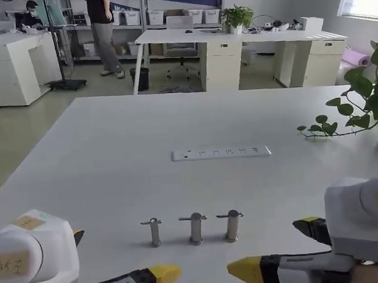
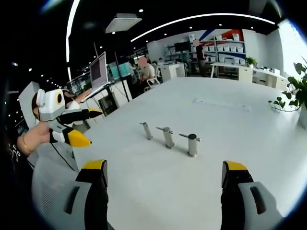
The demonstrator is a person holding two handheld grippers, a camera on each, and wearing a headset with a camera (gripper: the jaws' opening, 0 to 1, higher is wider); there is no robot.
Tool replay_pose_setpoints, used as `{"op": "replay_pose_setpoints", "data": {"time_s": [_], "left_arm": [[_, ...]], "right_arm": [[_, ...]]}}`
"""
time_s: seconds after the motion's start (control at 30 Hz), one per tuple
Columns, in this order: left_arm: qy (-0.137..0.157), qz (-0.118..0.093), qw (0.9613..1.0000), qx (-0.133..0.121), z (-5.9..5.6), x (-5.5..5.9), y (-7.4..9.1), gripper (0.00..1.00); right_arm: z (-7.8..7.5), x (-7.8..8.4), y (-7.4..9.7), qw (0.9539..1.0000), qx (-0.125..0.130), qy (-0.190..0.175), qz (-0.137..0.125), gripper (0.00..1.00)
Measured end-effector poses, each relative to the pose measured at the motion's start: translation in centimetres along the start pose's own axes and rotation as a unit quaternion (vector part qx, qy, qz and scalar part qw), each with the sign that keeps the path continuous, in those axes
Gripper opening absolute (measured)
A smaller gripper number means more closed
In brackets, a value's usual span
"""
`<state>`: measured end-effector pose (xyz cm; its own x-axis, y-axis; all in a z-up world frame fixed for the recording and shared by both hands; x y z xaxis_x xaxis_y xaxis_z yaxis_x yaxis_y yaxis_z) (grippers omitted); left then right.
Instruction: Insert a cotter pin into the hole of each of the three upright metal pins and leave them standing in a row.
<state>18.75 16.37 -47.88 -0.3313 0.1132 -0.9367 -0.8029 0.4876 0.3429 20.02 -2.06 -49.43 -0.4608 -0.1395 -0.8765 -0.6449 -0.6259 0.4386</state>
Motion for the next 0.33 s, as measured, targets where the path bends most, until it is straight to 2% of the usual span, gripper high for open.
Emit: {"op": "replay_pose_setpoints", "data": {"time_s": [0.07, 0.33], "left_arm": [[0.000, 0.003, 1.0000, 0.001, -0.01, 0.09, -0.09, 0.99], [-0.004, 0.006, 1.0000, 0.000, 0.07, 0.06, -0.11, 0.99]], "right_arm": [[0.09, -0.31, 0.06, 0.9999, -0.003, -0.001, -0.011, 0.97], [0.84, -0.81, 0.14, 0.9997, -0.012, 0.011, -0.021, 0.97]]}}
Point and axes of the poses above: the centre of the closed fingertips' face, and the gripper's own axes: y roughly backward along the fingers, z roughly to its left, x roughly out of its underside, the point moved 1 cm from there along y, roughly backward along the fingers, and after that the axes turned 4 degrees about -z, right-handed, at the moved point
